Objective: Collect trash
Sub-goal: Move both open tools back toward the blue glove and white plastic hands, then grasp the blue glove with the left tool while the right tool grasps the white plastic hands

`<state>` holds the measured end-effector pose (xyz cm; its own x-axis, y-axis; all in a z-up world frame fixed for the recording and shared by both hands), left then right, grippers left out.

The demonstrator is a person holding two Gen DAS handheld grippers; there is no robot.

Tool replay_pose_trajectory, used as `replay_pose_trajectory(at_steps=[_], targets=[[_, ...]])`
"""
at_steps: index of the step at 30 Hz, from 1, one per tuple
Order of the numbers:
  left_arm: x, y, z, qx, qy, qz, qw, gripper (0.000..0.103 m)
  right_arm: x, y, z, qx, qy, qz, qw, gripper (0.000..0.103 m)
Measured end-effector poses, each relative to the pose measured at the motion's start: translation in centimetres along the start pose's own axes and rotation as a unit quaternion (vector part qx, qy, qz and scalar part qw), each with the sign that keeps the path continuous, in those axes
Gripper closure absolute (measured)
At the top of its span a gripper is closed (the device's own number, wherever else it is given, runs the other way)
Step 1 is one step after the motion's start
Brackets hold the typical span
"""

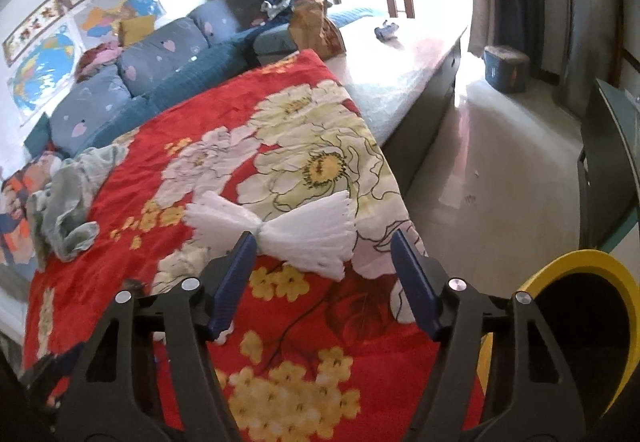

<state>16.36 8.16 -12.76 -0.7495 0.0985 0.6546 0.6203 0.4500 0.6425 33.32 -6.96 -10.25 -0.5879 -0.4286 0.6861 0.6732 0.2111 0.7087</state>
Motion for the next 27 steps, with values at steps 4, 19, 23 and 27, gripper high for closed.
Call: replay_pose_trajectory(at_steps=[4,19,23,27], targets=[[-0.3,-0.1,0.2,0.002,-0.001,0.005,1.0,0.047,-1.7,0.0,-0.3,-0.01,0.002,0.015,1.0,0.048],[-1.1,-1.2,-0.7,-0.012,-0.013,0.025,0.9995,0.07,-1.8,-2.1,1.0,-0.029,0.063,0.033,0.997,0.093],[-1.1,-1.5,-1.3,-0.02,-0.022,0.029,0.9991,0.079,-0.6,-3.4,1.4,-0.019,0.065,0.031,0.997,0.094],[-1.1,-1.8,-2.1,-0.031,-0.034,0.032,0.9984,0.086,0.9,-4.7,1.6,-0.014,0.066,0.025,0.997,0.094]])
Point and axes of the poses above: each gripper's, at about its wrist camera, not at the fingertips, and x roughly against the way its jaws point, z to its left, y to its top, the point moved 7 cm from there along -x, roughly the way its jaws point, and after that the axes turned 8 degrees about x, right-handed, at the moved point
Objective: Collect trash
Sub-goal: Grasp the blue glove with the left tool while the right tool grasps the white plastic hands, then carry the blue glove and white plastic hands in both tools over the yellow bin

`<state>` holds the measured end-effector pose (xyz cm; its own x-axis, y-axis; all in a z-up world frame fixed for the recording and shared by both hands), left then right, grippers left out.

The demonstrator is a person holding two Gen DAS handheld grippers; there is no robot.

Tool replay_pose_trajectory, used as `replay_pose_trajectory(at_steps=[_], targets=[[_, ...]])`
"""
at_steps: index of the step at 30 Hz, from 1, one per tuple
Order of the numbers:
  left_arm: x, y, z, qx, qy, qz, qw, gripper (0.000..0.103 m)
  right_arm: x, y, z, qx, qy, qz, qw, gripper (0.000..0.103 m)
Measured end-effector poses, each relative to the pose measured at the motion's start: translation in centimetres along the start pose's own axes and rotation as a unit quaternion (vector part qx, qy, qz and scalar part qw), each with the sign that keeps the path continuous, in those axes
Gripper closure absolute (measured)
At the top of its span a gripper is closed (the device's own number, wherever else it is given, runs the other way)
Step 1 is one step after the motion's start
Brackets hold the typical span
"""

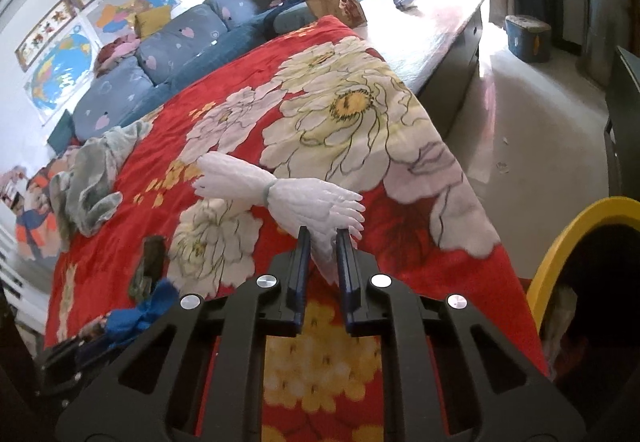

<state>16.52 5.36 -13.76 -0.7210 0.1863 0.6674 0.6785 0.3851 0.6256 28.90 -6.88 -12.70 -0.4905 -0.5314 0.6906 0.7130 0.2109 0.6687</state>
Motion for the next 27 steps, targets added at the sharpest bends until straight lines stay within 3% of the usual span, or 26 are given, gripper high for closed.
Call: replay_pose_trajectory(at_steps=[9,27], targets=[[0.3,-0.2,-1.6,-0.018,-0.011,-0.005,0.9998,0.094,3.1,-1.2,0.5,0.006,0.004,-0.018,1.0,0.094],[2.6,0.0,-5.6,-0.056,-0.033,-0.029,0.9975,0.096,9.0,-2.4,-2.4,-0.012,-0.022,-0.051,0.998,0.095]])
Point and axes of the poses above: each gripper's, at about its wrist camera, not at the fingertips, and x roughly against the way its jaws point, z to its left, y to its top, the point moved 7 cm from there along -x, roughly the way its jaws point, and after that the axes turned 8 degrees about x, right-handed, at the moved point
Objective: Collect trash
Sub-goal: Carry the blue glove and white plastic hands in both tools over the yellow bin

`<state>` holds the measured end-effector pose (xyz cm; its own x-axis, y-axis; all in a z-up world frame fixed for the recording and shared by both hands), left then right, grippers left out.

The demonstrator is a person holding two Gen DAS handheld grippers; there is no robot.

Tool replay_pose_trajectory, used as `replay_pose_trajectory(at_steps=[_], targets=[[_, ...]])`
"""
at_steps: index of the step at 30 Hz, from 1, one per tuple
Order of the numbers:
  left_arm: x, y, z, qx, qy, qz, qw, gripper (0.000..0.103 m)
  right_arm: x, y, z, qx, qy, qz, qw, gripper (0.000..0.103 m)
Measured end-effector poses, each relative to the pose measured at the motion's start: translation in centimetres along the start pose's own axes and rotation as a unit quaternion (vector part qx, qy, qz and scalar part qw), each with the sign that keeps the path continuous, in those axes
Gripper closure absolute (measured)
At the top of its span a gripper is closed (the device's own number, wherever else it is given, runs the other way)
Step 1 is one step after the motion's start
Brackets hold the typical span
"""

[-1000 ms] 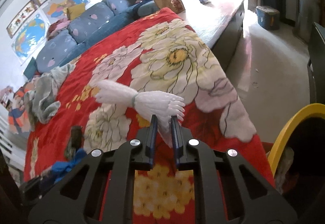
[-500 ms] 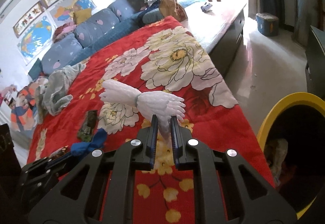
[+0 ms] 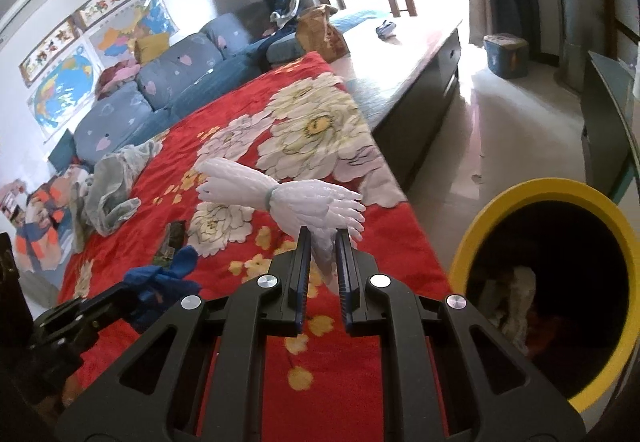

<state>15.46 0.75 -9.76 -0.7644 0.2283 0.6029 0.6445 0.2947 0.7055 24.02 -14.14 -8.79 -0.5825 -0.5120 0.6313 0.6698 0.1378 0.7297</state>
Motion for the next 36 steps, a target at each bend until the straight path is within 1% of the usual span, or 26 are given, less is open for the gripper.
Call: replay_pose_trajectory(at_steps=[6,18,36], targets=[[0.1,-0.1,-1.5,-0.014,-0.008,-0.001,0.9999,0.096,1.5,-0.4,-2.3,-0.018,-0.017,-0.008,1.0,0.095],[-0.2,-0.5,-4.5,-0.041,-0.023,0.002,0.9989,0.097,4.0,-0.9,-5.5,-0.045,-0.043,-0.024,0.998,0.095],[-1.0,-1.3,-9.2,-0.086,-0.045,0.01,0.9953,0.097,7.4,-2.7,-11.0,-0.097,-0.086,-0.037,0.991,0.094]])
Point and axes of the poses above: each gripper's, at about its wrist camera, not at the fingertips, and x roughly against the way its jaws point, z to its left, y to its top, the point moved 7 cm from there along -x, roughly the way its jaws point, and after that the axes turned 8 degrees about x, right-handed, at the moved point
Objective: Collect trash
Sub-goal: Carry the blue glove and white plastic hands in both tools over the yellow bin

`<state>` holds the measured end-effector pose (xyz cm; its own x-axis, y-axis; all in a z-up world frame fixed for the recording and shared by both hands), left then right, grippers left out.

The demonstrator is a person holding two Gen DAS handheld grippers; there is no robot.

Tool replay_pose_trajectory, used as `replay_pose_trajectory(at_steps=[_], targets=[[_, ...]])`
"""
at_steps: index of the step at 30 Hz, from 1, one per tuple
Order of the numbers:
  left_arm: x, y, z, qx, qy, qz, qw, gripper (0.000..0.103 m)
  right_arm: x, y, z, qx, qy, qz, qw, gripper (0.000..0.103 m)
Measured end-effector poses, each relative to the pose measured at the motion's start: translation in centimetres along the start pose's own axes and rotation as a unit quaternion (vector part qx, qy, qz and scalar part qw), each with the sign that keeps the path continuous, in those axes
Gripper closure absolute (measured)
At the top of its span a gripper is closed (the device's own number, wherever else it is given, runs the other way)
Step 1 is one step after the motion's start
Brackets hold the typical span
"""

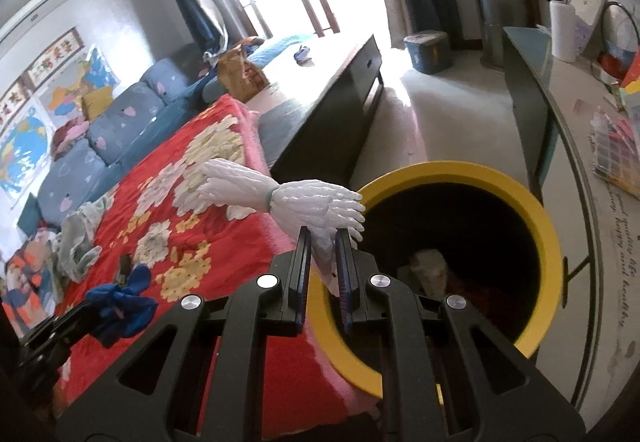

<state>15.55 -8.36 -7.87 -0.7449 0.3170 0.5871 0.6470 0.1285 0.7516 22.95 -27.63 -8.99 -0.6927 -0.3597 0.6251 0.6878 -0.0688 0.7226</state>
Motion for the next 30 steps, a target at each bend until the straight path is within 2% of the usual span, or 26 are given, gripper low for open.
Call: replay_pose_trajectory(at_steps=[30], targets=[[-4.6,-0.5,-7.3,-0.061,-0.047,0.03,0.9966,0.097,2.3,-1.2,-7.9,-0.063,-0.08,-0.014,0.995,0.094]])
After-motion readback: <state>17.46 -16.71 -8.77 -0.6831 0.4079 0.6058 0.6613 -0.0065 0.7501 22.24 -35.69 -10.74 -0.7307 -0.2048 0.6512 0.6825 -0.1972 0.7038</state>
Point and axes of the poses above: each gripper's, at about its wrist camera, not at the fingertips, and x roughly against the way its jaws point, z to its left, y to its top, the point moved 7 cm from there along -x, roughly the way its jaws point, and after that the axes turned 8 degrees about x, right-handed, at the moved point
